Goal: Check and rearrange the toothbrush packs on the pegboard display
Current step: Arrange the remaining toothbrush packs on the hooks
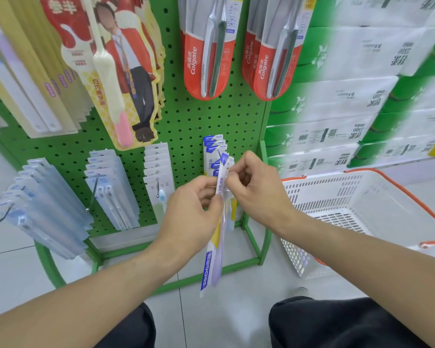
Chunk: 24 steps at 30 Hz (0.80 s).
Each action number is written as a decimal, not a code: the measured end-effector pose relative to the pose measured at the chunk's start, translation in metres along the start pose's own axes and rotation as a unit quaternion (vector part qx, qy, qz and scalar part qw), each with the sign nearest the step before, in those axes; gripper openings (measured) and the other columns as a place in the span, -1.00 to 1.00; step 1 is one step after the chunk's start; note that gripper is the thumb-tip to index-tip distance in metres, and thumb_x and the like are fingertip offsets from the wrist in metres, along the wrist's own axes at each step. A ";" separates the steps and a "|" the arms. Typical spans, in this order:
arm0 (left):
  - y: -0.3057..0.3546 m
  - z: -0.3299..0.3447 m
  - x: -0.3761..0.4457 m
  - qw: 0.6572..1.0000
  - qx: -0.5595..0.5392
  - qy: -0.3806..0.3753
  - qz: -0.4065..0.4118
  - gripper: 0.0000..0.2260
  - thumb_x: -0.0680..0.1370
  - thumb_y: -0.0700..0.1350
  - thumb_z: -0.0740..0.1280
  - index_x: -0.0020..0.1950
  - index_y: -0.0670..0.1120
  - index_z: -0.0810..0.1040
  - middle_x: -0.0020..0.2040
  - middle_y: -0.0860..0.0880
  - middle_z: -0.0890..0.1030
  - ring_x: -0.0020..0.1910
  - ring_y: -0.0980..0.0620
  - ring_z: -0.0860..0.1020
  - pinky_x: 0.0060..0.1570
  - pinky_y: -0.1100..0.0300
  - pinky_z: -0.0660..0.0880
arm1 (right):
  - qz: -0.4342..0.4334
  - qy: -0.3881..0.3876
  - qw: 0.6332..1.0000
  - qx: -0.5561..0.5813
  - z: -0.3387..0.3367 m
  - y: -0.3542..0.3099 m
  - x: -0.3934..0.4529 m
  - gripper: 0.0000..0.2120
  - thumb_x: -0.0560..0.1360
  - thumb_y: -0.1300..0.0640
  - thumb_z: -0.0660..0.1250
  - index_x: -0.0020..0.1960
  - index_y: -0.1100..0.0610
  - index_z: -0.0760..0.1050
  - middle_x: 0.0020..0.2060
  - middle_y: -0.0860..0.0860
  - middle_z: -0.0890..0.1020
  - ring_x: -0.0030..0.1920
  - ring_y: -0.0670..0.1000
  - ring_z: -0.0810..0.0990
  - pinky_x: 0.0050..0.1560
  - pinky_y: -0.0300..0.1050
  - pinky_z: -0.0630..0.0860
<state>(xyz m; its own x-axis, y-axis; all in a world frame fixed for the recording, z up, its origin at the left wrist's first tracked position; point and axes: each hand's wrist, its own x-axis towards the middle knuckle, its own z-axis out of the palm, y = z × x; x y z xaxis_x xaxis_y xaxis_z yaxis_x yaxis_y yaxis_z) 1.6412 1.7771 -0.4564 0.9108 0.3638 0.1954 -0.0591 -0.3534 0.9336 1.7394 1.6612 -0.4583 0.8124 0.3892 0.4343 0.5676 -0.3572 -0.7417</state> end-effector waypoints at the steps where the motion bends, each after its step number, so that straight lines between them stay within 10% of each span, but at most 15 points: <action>1: 0.000 0.000 0.001 1.000 -0.003 0.001 -0.002 -0.69 0.57 -0.36 0.30 0.05 0.07 0.60 -0.09 0.09 0.74 -0.09 0.14 0.70 0.01 0.19 0.63 | -0.001 0.002 1.000 0.010 0.000 0.000 -0.001 -0.90 0.48 0.22 0.36 -0.17 0.14 0.45 -0.44 -0.07 0.55 -0.41 -0.10 0.47 -0.34 -0.25 0.41; 14: -0.004 -0.009 0.012 0.982 -0.136 0.126 0.025 -0.71 0.58 -0.40 0.29 0.04 0.00 0.57 -0.17 0.17 0.73 -0.13 0.17 0.70 -0.13 0.35 0.57 | 0.059 -0.069 0.990 0.105 0.013 -0.002 -0.013 -0.57 0.47 0.01 0.53 0.15 0.05 0.34 -0.28 -0.02 0.53 -0.35 -0.13 0.49 -0.23 -0.14 0.51; 20: -0.006 -0.017 0.017 0.974 -0.153 0.153 0.062 -0.76 0.60 -0.37 0.30 0.11 -0.04 0.56 -0.13 0.10 0.73 -0.14 0.14 0.69 -0.11 0.23 0.60 | 0.125 -0.388 0.899 0.156 -0.008 0.010 -0.005 -0.82 0.51 0.22 0.48 0.05 0.28 0.59 -0.14 0.17 0.69 -0.20 0.02 0.59 -0.19 0.00 0.61; 24: -0.010 -0.017 0.017 0.989 -0.108 0.101 0.011 -0.80 0.61 -0.20 0.37 0.18 0.04 0.51 -0.09 -0.03 0.73 -0.13 -0.03 0.70 -0.05 -0.02 0.63 | 0.132 -0.410 0.885 0.175 -0.013 0.014 -0.009 -0.82 0.54 0.26 0.43 0.14 0.23 0.61 -0.03 0.12 0.73 -0.11 0.00 0.68 -0.13 -0.01 0.67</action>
<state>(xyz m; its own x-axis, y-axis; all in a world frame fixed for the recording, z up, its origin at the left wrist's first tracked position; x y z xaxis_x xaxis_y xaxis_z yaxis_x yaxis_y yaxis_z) 1.6507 1.8017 -0.4570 0.8096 0.5304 0.2514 -0.1829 -0.1790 0.9667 1.7416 1.6418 -0.4659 0.4580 0.8688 -0.1880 0.1802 -0.2979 -0.9374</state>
